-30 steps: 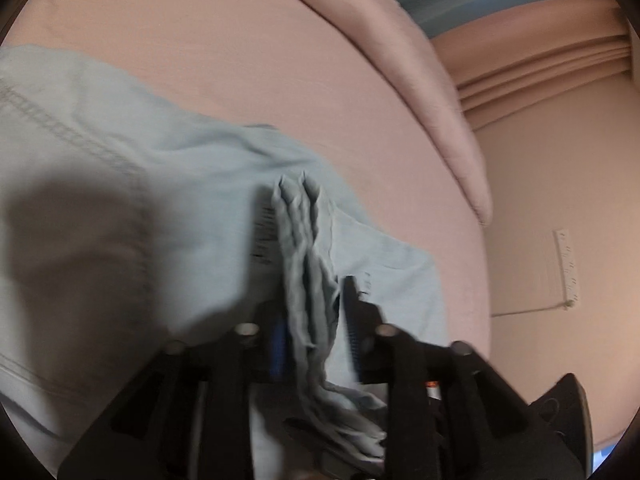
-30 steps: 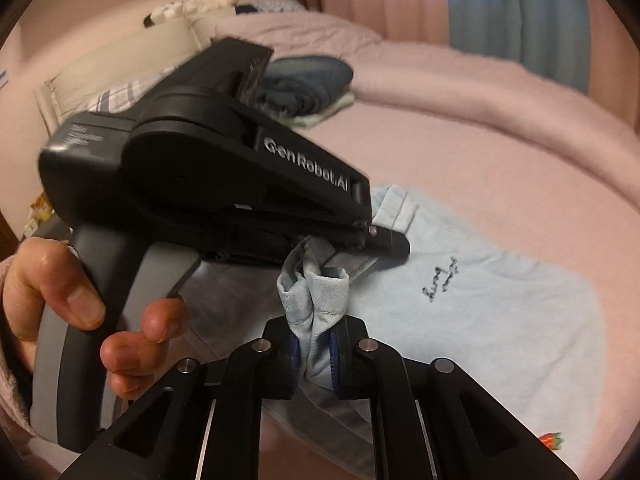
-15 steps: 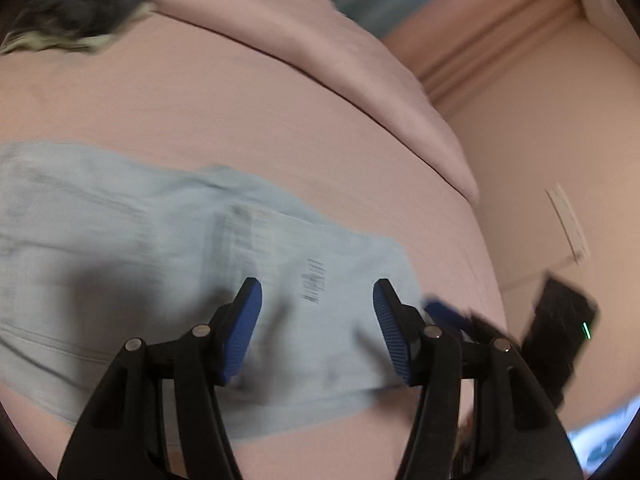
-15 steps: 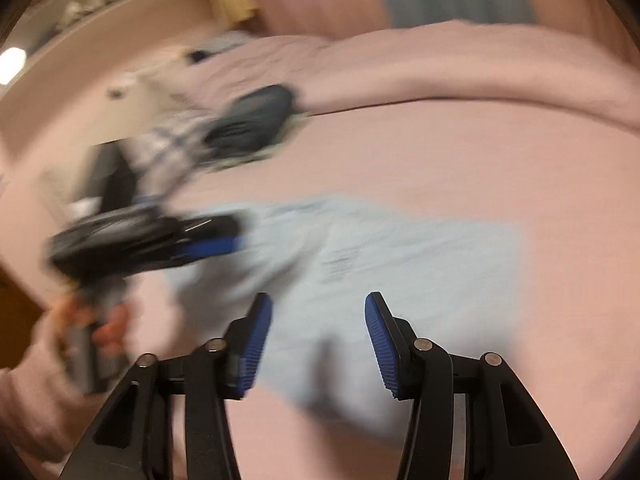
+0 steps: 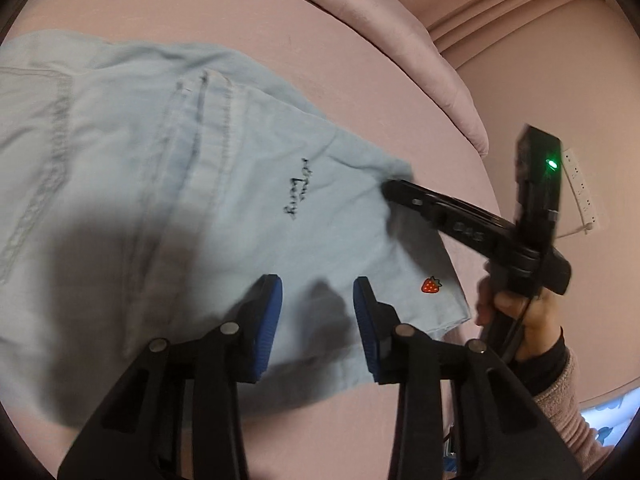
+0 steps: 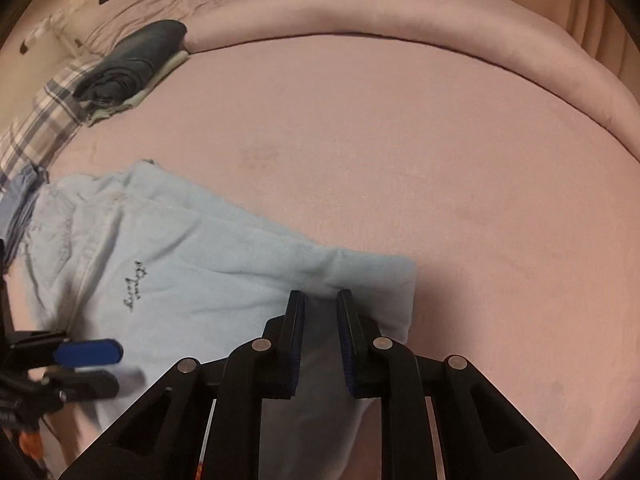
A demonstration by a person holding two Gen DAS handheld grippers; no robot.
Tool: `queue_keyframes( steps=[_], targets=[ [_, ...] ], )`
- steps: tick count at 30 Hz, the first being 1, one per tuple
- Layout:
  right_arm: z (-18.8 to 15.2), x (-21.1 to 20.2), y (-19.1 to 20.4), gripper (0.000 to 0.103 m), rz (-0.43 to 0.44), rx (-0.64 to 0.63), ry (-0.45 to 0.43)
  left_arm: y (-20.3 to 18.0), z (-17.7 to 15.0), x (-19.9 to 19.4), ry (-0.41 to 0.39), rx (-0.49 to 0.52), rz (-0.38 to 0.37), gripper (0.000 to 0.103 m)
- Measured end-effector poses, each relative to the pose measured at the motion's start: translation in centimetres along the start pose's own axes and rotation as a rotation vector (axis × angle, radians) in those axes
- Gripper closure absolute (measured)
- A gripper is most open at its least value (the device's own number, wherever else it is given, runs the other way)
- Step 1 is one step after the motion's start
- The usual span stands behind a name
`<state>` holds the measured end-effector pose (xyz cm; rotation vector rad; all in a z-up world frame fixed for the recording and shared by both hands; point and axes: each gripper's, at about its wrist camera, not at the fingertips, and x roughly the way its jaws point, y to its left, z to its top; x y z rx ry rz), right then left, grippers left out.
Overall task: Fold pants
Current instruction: 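Open both tools and release the folded jeans onto the bed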
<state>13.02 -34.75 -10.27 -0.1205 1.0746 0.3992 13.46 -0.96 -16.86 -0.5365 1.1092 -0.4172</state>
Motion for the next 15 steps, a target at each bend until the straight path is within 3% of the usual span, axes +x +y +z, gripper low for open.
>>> queue_keyframes(
  steps=[4, 8, 10, 11, 12, 15],
  targets=[
    [-2.9, -4.8, 1.2, 0.083, 0.087, -0.024, -0.084, 0.8, -0.2, -1.4, -0.028, -0.01, 0.027, 0.064],
    [-7.0, -5.6, 3.0, 0.083, 0.115, -0.097, -0.035, 1.5, -0.3, -1.5, -0.049, -0.034, 0.014, 0.064],
    [-9.7, -4.7, 3.2, 0.083, 0.076, -0.116, 0.02, 2.0, -0.4, -1.2, -0.057, -0.045, 0.0, 0.065],
    [-10.9, -4.4, 3.1, 0.083, 0.078, -0.118, 0.005, 2.2, -0.5, -1.2, -0.062, -0.048, -0.001, 0.065],
    [-11.0, -4.2, 3.4, 0.083, 0.09, -0.114, -0.037, 2.5, -0.9, -1.5, -0.073, -0.057, -0.006, 0.065],
    [-10.3, -4.6, 2.0, 0.083, 0.137, -0.027, -0.004, 2.6, -1.3, -2.4, -0.093, -0.05, 0.006, 0.065]
  ],
)
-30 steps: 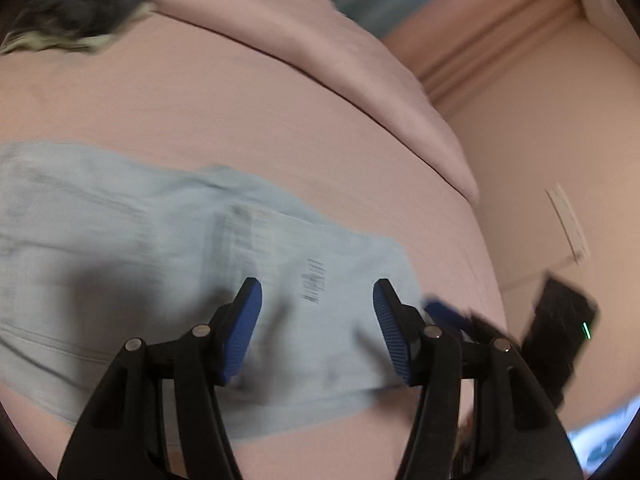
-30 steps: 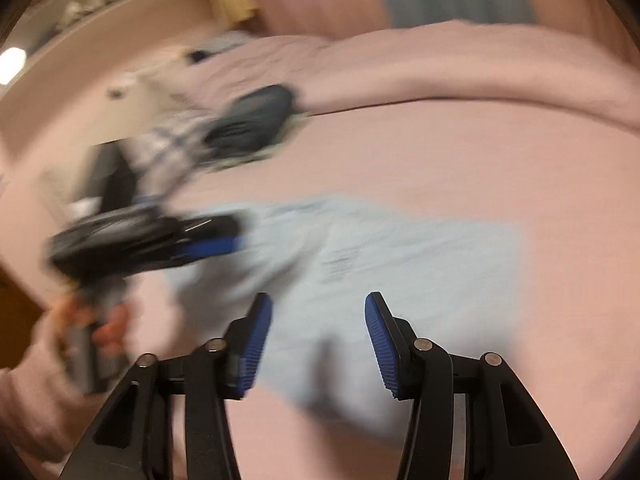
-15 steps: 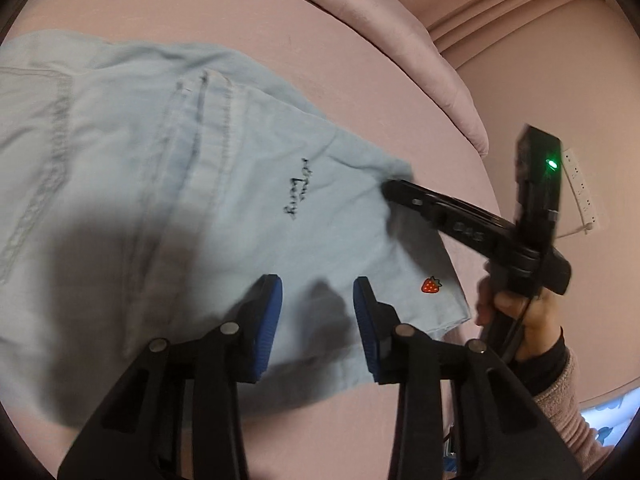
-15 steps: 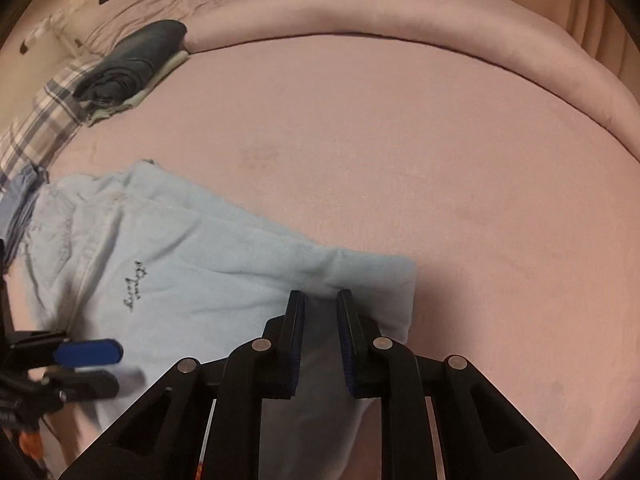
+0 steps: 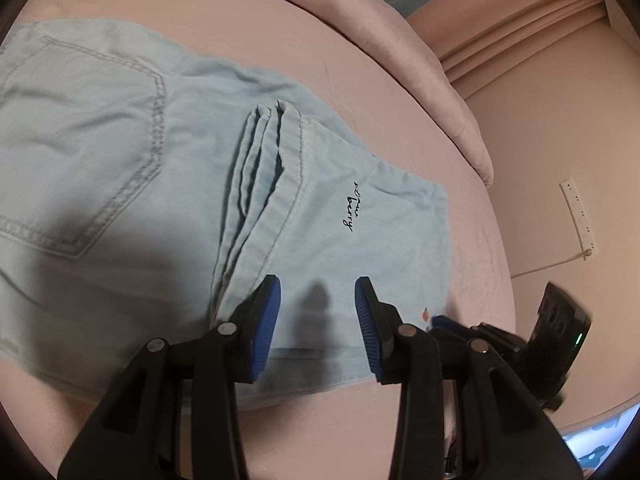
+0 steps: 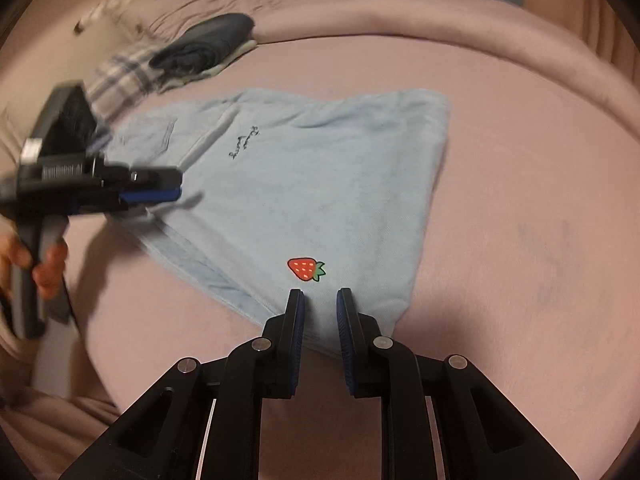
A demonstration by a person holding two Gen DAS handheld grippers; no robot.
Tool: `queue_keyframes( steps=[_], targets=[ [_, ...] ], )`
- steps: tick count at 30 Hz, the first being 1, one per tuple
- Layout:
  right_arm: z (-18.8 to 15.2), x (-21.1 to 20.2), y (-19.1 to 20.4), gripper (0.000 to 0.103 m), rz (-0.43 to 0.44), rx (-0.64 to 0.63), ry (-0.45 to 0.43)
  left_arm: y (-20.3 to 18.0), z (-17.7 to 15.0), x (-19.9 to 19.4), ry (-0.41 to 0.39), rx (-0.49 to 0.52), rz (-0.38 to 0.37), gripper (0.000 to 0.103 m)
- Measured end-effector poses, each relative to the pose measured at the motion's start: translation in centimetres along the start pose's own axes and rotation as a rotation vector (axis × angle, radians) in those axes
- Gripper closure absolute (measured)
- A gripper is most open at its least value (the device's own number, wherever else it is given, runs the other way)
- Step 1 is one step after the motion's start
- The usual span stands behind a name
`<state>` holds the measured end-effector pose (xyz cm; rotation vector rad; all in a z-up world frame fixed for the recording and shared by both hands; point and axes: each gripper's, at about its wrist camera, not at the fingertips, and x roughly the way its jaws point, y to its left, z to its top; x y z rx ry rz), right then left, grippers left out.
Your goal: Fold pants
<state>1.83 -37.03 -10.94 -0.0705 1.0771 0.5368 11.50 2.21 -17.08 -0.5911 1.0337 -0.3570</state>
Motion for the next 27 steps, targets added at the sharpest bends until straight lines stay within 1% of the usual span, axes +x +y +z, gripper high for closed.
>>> queue_keyframes(
  steps=[1, 2, 3, 4, 6, 8, 9, 10, 12, 15, 16, 17, 19, 22, 24, 25, 26, 27],
  targets=[
    [0.5, -0.4, 0.0, 0.083, 0.01, 0.019, 0.006, -0.2, 0.0, 0.0, -0.002, 0.013, 0.009, 0.065],
    [1.4, -1.0, 0.5, 0.083, 0.051, 0.008, -0.012, -0.6, -0.2, -0.1, -0.007, 0.033, 0.021, 0.064],
    [1.8, -0.9, 1.3, 0.083, 0.082, -0.005, -0.024, -0.3, -1.0, -0.9, -0.009, 0.044, 0.023, 0.064],
    [2.9, -0.9, 2.2, 0.083, 0.125, -0.028, -0.036, -0.1, -1.4, -1.2, -0.012, 0.05, 0.022, 0.064],
    [4.8, 0.2, 4.0, 0.083, 0.139, -0.071, -0.037, 0.7, -2.0, -1.4, -0.016, 0.033, 0.008, 0.064],
    [7.3, 2.4, 5.9, 0.083, 0.136, -0.138, -0.023, 0.8, -2.2, -1.4, -0.021, 0.02, -0.002, 0.064],
    [7.9, 3.2, 6.6, 0.083, 0.147, -0.152, -0.014, 0.7, -2.1, -1.4, -0.022, 0.019, -0.002, 0.064],
    [9.3, 4.7, 7.5, 0.083, 0.172, -0.17, 0.007, 0.8, -2.3, -1.5, -0.022, 0.023, -0.005, 0.064],
    [11.0, 6.5, 8.9, 0.083, 0.169, -0.208, 0.033, 1.0, -2.4, -1.6, -0.021, 0.023, -0.012, 0.064],
    [12.2, 9.1, 10.6, 0.083, 0.165, -0.248, 0.08, 1.6, -2.8, -1.5, -0.021, 0.006, -0.035, 0.065],
    [12.7, 10.4, 11.2, 0.083, 0.143, -0.261, 0.097, 1.7, -2.9, -1.5, -0.021, 0.004, -0.038, 0.065],
    [13.1, 11.4, 11.8, 0.083, 0.114, -0.271, 0.099, 1.6, -2.6, -1.4, -0.02, 0.004, -0.039, 0.065],
    [13.7, 12.2, 12.3, 0.083, 0.112, -0.266, 0.085, 2.0, -3.0, -1.6, -0.019, 0.003, -0.044, 0.065],
    [14.3, 12.3, 11.8, 0.083, 0.134, -0.207, 0.086, 2.3, -3.1, -2.7, -0.016, -0.005, -0.059, 0.065],
    [14.2, 11.5, 11.1, 0.083, 0.144, -0.184, 0.074, 2.1, -3.3, -3.3, -0.018, -0.008, -0.065, 0.064],
    [14.1, 10.7, 10.7, 0.083, 0.14, -0.168, 0.058, 2.4, -3.7, -4.3, -0.023, -0.012, -0.07, 0.062],
    [13.9, 9.5, 10.4, 0.083, 0.154, -0.151, 0.031, 2.6, -3.8, -4.6, -0.029, -0.013, -0.073, 0.061],
    [13.8, 8.6, 10.2, 0.083, 0.176, -0.145, 0.011, 2.6, -4.2, -5.4, -0.041, -0.013, -0.079, 0.056]
  ],
)
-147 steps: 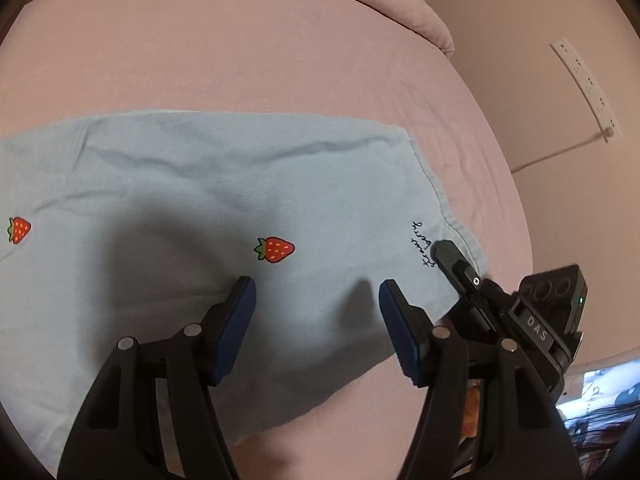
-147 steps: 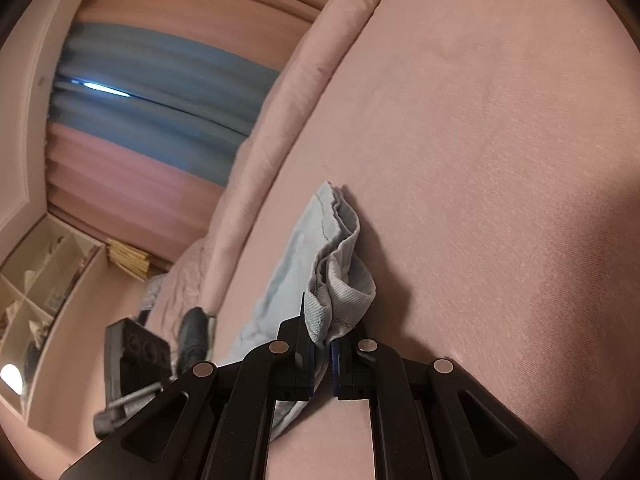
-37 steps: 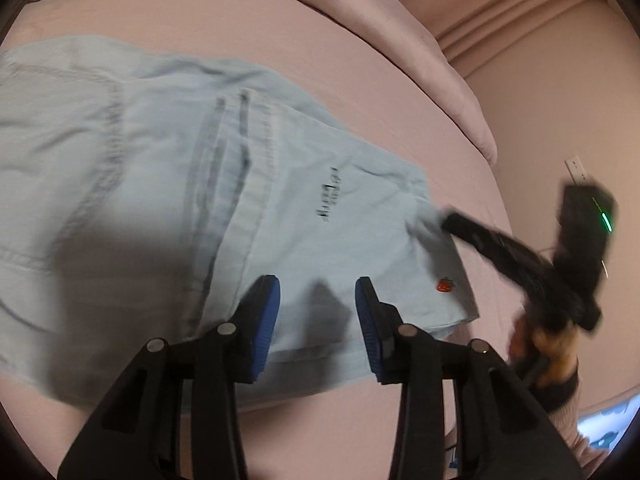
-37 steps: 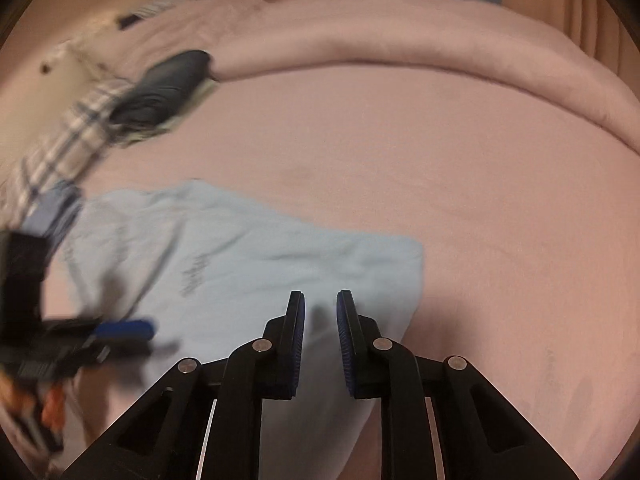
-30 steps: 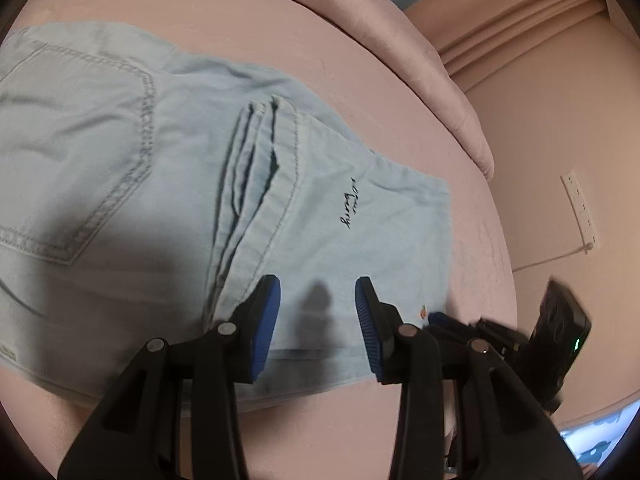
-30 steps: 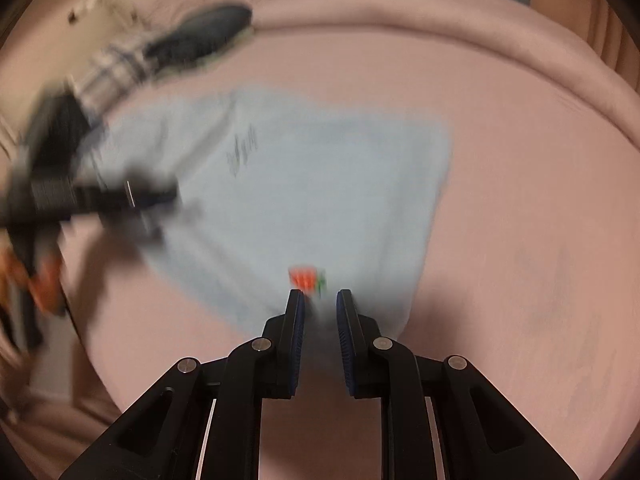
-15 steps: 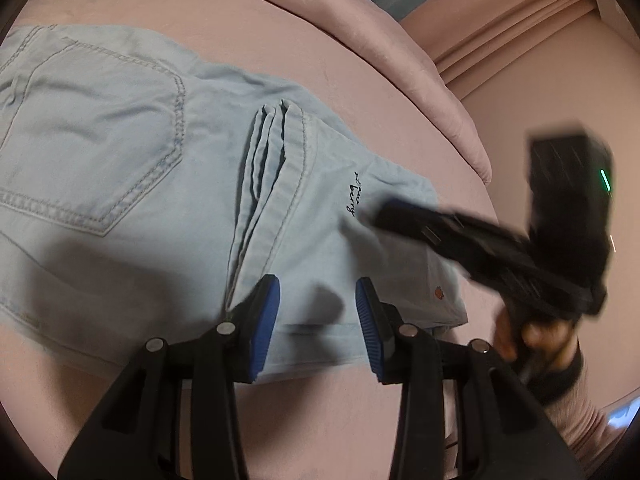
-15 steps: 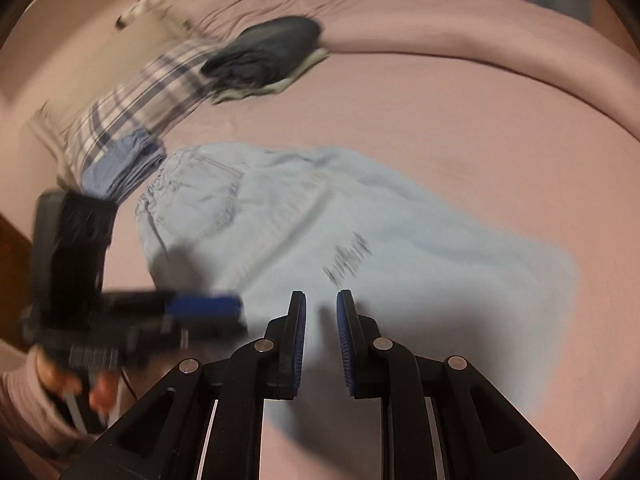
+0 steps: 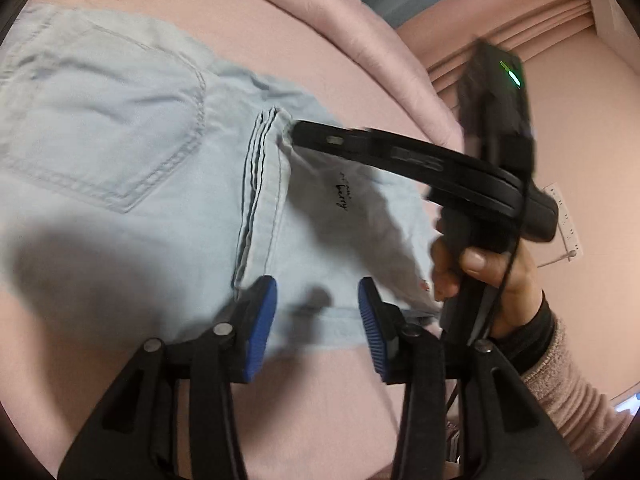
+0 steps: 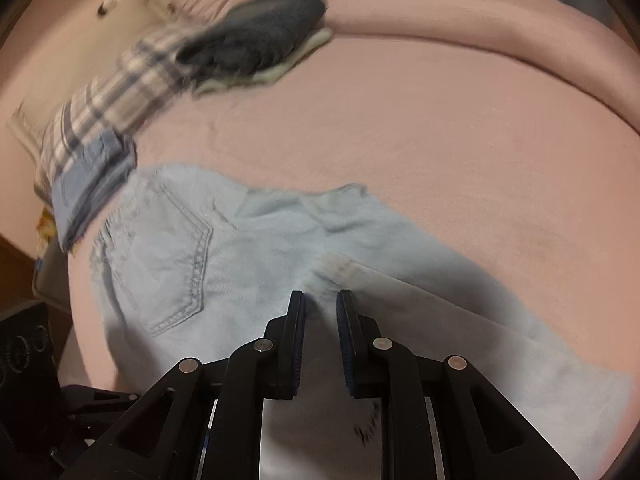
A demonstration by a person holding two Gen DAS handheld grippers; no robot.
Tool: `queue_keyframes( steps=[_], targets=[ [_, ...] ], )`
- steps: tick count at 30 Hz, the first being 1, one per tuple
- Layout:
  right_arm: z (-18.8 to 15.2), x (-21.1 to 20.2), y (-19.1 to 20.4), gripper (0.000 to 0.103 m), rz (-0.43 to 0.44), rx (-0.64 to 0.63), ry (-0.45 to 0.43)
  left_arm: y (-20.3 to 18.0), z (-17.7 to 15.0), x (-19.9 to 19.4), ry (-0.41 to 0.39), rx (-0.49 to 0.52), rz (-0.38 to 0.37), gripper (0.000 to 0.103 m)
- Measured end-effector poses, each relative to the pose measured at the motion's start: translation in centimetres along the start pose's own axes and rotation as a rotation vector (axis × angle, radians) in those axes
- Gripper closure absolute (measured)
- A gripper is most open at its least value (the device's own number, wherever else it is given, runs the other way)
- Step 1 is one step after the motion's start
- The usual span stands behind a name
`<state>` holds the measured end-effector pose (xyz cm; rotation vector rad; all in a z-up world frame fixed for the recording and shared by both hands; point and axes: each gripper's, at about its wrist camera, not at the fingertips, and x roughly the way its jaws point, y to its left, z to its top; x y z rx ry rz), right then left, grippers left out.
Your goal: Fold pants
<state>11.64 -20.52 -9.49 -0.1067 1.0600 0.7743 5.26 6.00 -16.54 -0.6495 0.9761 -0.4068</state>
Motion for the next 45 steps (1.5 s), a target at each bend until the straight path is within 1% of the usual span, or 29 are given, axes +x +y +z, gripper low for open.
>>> queue_keyframes(
  steps=[1, 2, 5, 6, 7, 8, 9, 11, 12, 13, 14, 15, 17, 21, 24, 27, 29, 31, 32, 33, 35, 36, 37, 38, 41, 42, 45],
  targets=[
    [-0.4, -1.0, 0.1, 0.083, 0.009, -0.003, -0.015, 0.1, -0.5, -1.2, -0.018, 0.003, 0.018, 0.046],
    [-1.1, -2.2, 0.5, 0.083, 0.003, -0.016, -0.024, 0.4, -1.3, -2.5, -0.034, 0.002, 0.029, 0.043],
    [-3.6, -4.4, 1.8, 0.083, -0.027, -0.075, -0.018, 1.9, -2.1, -4.9, -0.069, -0.043, 0.029, 0.043],
    [-4.1, -4.6, 2.2, 0.083, -0.031, -0.088, -0.012, 2.6, -2.5, -5.8, -0.085, -0.066, 0.038, 0.043],
    [-5.5, -4.9, 2.9, 0.083, -0.038, -0.115, -0.01, 3.6, -3.0, -7.1, -0.108, -0.102, 0.052, 0.043],
    [-6.0, -4.9, 3.2, 0.083, -0.044, -0.129, -0.005, 4.3, -3.2, -7.6, -0.119, -0.122, 0.054, 0.043],
    [-7.3, -4.3, 3.9, 0.083, -0.062, -0.157, 0.019, 5.6, -3.6, -8.6, -0.142, -0.174, 0.058, 0.043],
    [-8.8, -2.1, 4.1, 0.083, -0.082, -0.183, 0.082, 7.1, -3.8, -9.7, -0.172, -0.235, 0.081, 0.043],
    [-9.3, -1.8, 3.8, 0.083, -0.095, -0.188, 0.09, 8.0, -4.0, -10.1, -0.187, -0.28, 0.095, 0.043],
    [-9.6, -1.5, 4.0, 0.083, -0.111, -0.199, 0.064, 9.0, -4.1, -10.5, -0.199, -0.323, 0.093, 0.043],
    [-9.4, -1.6, 4.1, 0.083, -0.116, -0.197, 0.06, 9.8, -4.3, -10.9, -0.217, -0.365, 0.075, 0.043],
    [-8.9, -2.0, 4.3, 0.083, -0.11, -0.18, 0.064, 9.8, -4.0, -10.9, -0.228, -0.383, 0.068, 0.042],
    [-8.2, -3.3, 4.5, 0.083, -0.071, -0.165, 0.031, 10.7, -3.9, -11.4, -0.261, -0.433, 0.064, 0.042],
    [-7.7, -6.2, 4.3, 0.083, -0.111, -0.15, -0.042, 12.0, -3.9, -12.4, -0.321, -0.532, 0.037, 0.042],
    [-8.1, -7.5, 3.2, 0.083, -0.155, -0.112, -0.064, 12.7, -3.5, -13.0, -0.363, -0.583, 0.055, 0.042],
    [-8.9, -7.2, 1.7, 0.083, -0.215, -0.063, -0.053, 12.9, -2.7, -13.6, -0.414, -0.619, 0.088, 0.04],
    [-9.8, -6.3, 0.0, 0.083, -0.254, -0.01, -0.025, 13.3, -1.8, -13.5, -0.427, -0.628, 0.099, 0.039],
    [-10.6, -4.8, -1.7, 0.083, -0.254, 0.029, 0.026, 13.7, -0.8, -13.4, -0.445, -0.656, 0.089, 0.035],
    [-11.2, -4.6, -2.2, 0.083, -0.242, 0.05, 0.019, 14.0, -0.5, -13.4, -0.451, -0.673, 0.085, 0.035],
    [-11.2, -4.8, -2.3, 0.083, -0.24, 0.057, 0.007, 14.4, -0.3, -13.6, -0.46, -0.698, 0.069, 0.036],
    [-10.7, -5.0, -1.8, 0.083, -0.261, 0.041, 0.022, 14.4, 0.2, -13.1, -0.478, -0.725, 0.067, 0.046],
    [-10.3, -5.0, -1.3, 0.083, -0.274, 0.031, 0.033, 14.7, 0.2, -13.3, -0.48, -0.727, 0.066, 0.064],
    [-10.0, -5.1, -0.9, 0.083, -0.263, 0.025, 0.03, 14.9, 0.3, -13.3, -0.47, -0.72, 0.071, 0.079],
    [-9.5, -5.1, -0.2, 0.083, -0.23, 0.011, 0.019, 14.7, 0.3, -13.0, -0.465, -0.716, 0.082, 0.078],
    [-7.6, -4.4, 1.6, 0.083, -0.153, -0.034, 0.001, 14.6, 0.0, -13.3, -0.463, -0.681, 0.1, 0.081],
    [-6.5, -3.6, 2.3, 0.083, -0.112, -0.041, 0.0, 13.9, 0.2, -13.5, -0.464, -0.643, 0.119, 0.083],
    [-3.9, -1.3, 3.7, 0.083, -0.053, -0.068, -0.016, 12.5, 1.3, -13.7, -0.475, -0.537, 0.157, 0.083]
  ],
)
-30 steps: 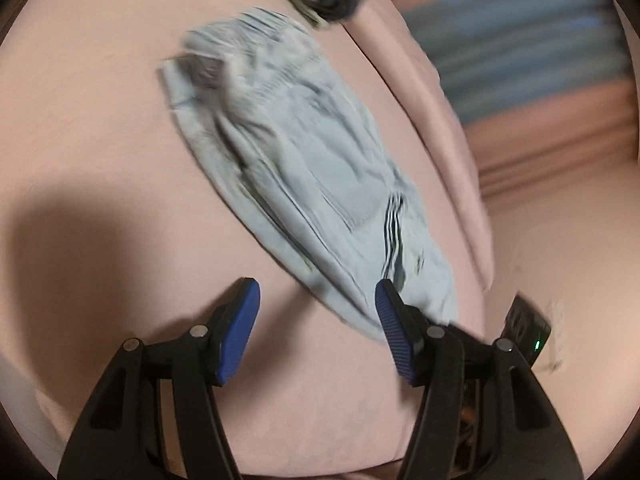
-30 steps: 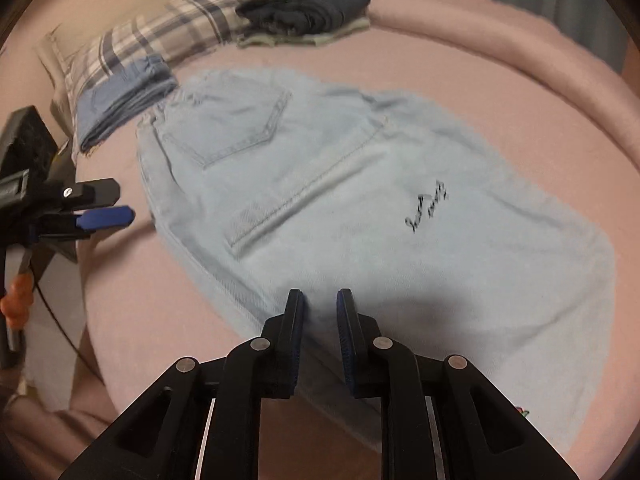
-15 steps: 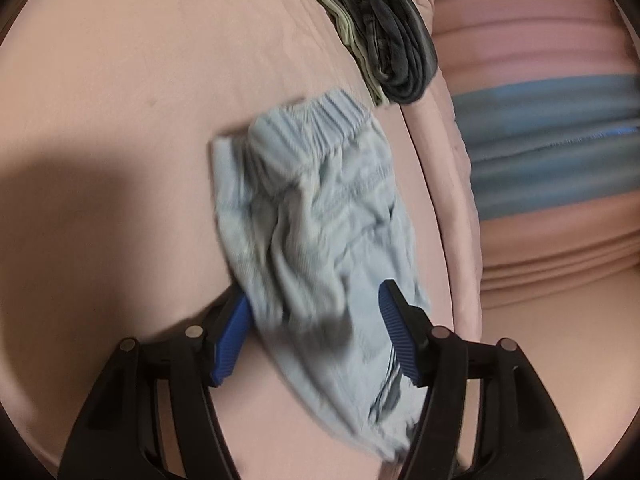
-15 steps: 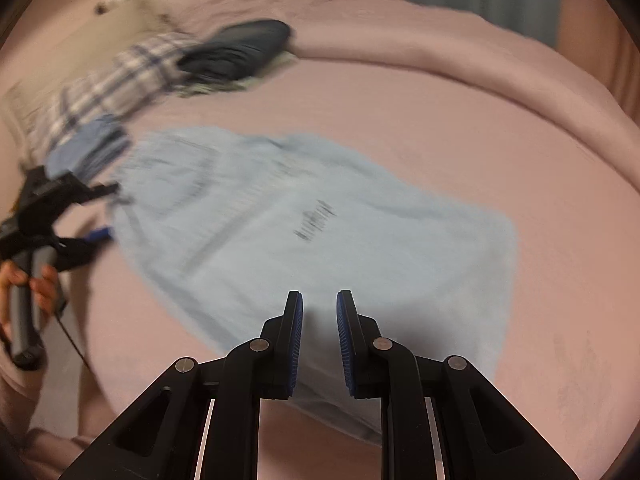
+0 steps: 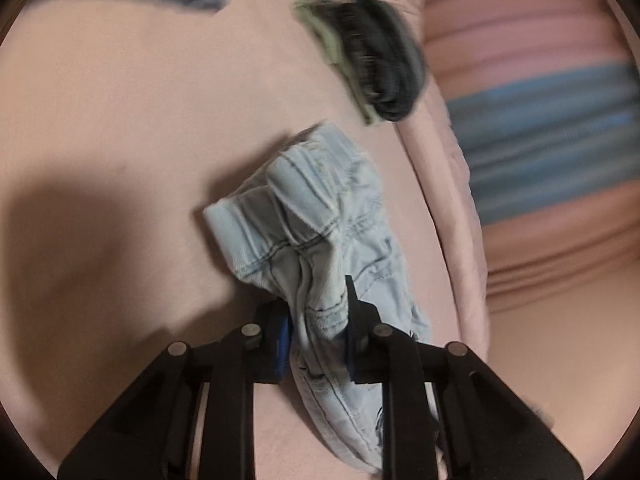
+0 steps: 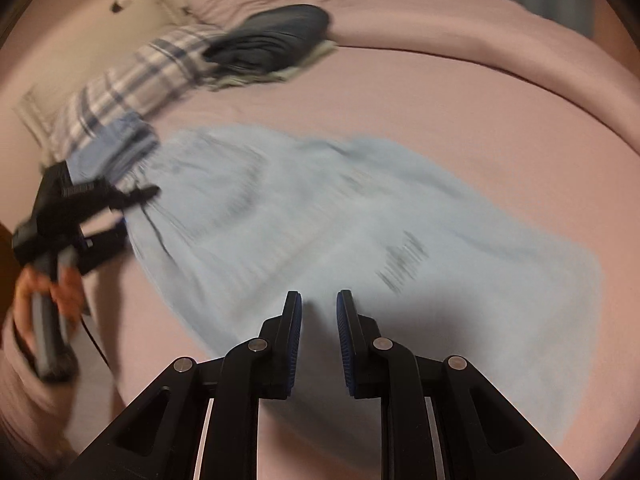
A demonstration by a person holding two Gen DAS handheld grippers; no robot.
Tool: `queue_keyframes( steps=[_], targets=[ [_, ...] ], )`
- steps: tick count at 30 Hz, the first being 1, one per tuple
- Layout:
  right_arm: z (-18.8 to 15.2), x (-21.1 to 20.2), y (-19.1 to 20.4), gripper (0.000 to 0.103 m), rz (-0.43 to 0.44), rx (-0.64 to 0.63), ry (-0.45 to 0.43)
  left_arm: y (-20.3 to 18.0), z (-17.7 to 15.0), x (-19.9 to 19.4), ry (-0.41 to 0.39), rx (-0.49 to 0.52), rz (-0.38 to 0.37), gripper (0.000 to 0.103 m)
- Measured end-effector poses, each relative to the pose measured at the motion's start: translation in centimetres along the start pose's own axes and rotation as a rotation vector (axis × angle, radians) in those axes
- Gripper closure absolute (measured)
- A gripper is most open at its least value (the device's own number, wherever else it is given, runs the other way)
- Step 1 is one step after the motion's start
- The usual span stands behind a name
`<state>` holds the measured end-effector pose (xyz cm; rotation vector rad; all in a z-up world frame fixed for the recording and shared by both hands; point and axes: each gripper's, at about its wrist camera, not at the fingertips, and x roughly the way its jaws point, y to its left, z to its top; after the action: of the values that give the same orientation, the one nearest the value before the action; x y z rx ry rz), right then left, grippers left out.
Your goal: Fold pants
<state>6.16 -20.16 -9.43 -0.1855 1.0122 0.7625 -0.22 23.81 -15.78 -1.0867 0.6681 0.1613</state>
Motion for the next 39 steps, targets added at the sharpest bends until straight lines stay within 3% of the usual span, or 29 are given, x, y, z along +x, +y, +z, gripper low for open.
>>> queue_keyframes(
  steps=[4, 7, 10, 15, 17, 20, 23, 26, 31, 34, 36, 39],
  targets=[
    [3.4, 4.2, 0.0, 0.083, 0.002, 0.062, 0.021, -2.1, -0.2, -1.0, -0.017, 0.14, -0.019, 0.083],
    [4.3, 7.8, -0.5, 0.083, -0.019, 0.085, 0.106, -2.7, -0.2, -1.1, -0.016, 0.194, -0.03, 0.083],
    [4.7, 7.2, 0.2, 0.084, -0.032, 0.045, 0.124, -3.4, 0.0, -1.1, -0.021, 0.235, -0.032, 0.083],
    [2.7, 3.9, 2.1, 0.084, 0.029, 0.02, 0.101, -4.5, 0.3, -0.9, -0.029, 0.276, -0.037, 0.083],
    [0.6, 3.9, 3.4, 0.084, 0.087, 0.009, 0.151, -4.8, 0.3, -0.8, -0.029, 0.289, -0.031, 0.083],
    [-0.8, 5.1, 4.8, 0.084, 0.04, -0.064, 0.154, -5.6, -0.1, 0.1, -0.01, 0.325, -0.006, 0.083],
    [-0.2, 4.9, 4.0, 0.084, 0.089, 0.004, 0.155, -6.3, -0.3, -0.1, -0.02, 0.346, -0.002, 0.083],
    [-0.4, 2.2, 3.2, 0.084, 0.179, 0.044, 0.074, -7.6, -0.6, -0.9, -0.029, 0.395, -0.009, 0.083],
    [-2.1, -0.9, -0.4, 0.083, 0.16, 0.173, -0.036, -11.3, -2.8, -1.1, -0.029, 0.552, -0.003, 0.083],
    [-3.4, 0.0, -2.6, 0.083, 0.126, 0.268, -0.004, -13.5, -4.2, -0.6, -0.015, 0.626, -0.027, 0.083],
    [-4.5, 1.3, -3.8, 0.083, 0.151, 0.32, 0.024, -14.8, -5.2, -0.2, -0.001, 0.67, -0.036, 0.083],
    [-5.6, 1.3, -4.7, 0.083, 0.209, 0.384, -0.015, -16.6, -7.3, 0.8, 0.032, 0.741, -0.048, 0.083]
  ],
)
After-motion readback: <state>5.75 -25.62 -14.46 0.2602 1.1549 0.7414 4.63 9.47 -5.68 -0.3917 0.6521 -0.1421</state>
